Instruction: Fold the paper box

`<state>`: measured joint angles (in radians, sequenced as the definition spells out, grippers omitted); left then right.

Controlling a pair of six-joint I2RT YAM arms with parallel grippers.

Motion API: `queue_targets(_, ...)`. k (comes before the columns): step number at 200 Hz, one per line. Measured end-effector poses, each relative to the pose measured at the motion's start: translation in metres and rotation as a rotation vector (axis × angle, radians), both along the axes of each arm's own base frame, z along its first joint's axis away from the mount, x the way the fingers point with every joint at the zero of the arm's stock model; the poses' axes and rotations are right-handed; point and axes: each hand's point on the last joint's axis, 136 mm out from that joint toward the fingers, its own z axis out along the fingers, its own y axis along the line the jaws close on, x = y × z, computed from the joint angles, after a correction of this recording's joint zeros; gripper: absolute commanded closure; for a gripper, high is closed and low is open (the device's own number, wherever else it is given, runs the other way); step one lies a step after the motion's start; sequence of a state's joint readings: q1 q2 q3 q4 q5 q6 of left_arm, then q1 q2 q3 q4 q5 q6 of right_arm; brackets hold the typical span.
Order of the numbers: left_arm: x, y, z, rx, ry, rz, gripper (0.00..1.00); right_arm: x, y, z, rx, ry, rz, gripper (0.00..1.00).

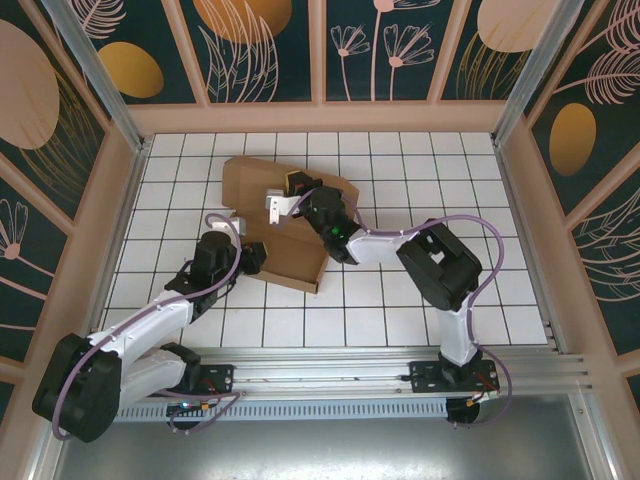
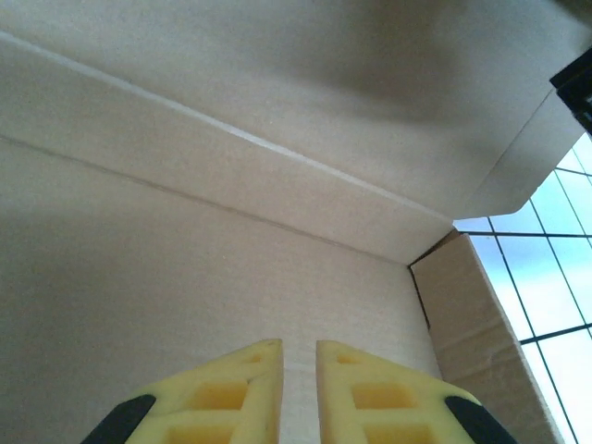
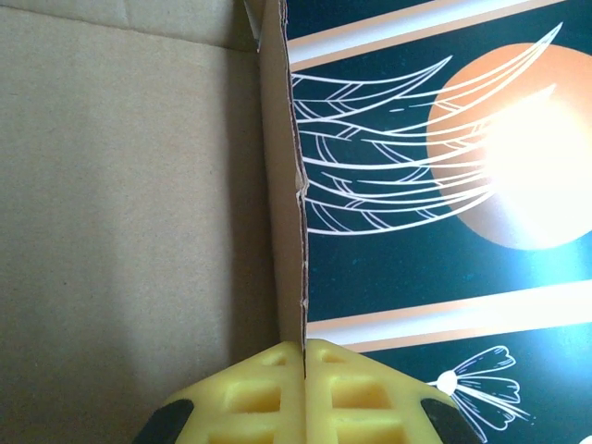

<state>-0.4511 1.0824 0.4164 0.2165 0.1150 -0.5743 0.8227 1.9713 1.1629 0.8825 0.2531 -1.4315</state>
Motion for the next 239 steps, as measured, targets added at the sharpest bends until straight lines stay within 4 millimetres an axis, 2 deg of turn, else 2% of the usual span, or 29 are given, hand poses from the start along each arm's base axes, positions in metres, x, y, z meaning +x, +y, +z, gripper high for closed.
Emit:
queue_targets(29,0.003,-0.004,-0.004,-0.021,0.015,0.003,0.83,-0.007,-0.001,0.023,0.033,-0.003,0.022,0.81)
queue_targets(60,0.006,-0.007,-0.014,-0.04,0.048,0.011,0.83,-0.024,-0.001,0.053,0.107,0.044,0.081,0.67)
queue_targets(106,0.012,-0.014,-0.023,-0.08,0.077,0.015,0.84,-0.057,-0.002,0.101,0.281,0.276,0.237,0.42)
queue_targets(117,0.012,-0.015,-0.029,-0.085,0.097,0.015,0.84,-0.06,-0.006,0.114,0.348,0.344,0.274,0.4)
queue_targets(128,0.011,-0.017,-0.035,-0.089,0.116,0.01,0.84,-0.058,-0.018,0.131,0.443,0.413,0.285,0.37)
queue_targets(141,0.012,-0.017,-0.037,-0.092,0.125,0.013,0.84,-0.044,-0.04,0.151,0.585,0.497,0.247,0.36)
queue_targets(155,0.013,-0.019,-0.034,-0.103,0.118,0.013,0.84,-0.021,-0.073,0.174,0.777,0.581,0.179,0.38)
queue_targets(170,0.015,-0.02,-0.031,-0.12,0.11,0.014,0.83,-0.003,-0.114,0.186,0.963,0.647,0.106,0.41)
queue_targets(186,0.015,-0.023,-0.029,-0.139,0.113,0.005,0.83,0.005,-0.158,0.178,1.138,0.704,0.033,0.42)
queue_targets(205,0.015,-0.026,-0.028,-0.151,0.118,-0.004,0.83,0.006,-0.193,0.142,1.292,0.817,-0.065,0.33)
queue_targets(218,0.015,-0.028,-0.027,-0.156,0.116,-0.011,0.82,0.007,-0.202,0.112,1.346,0.898,-0.115,0.26)
queue_targets(239,0.017,-0.029,-0.023,-0.161,0.107,-0.015,0.82,0.001,-0.2,0.058,1.355,1.051,-0.167,0.22)
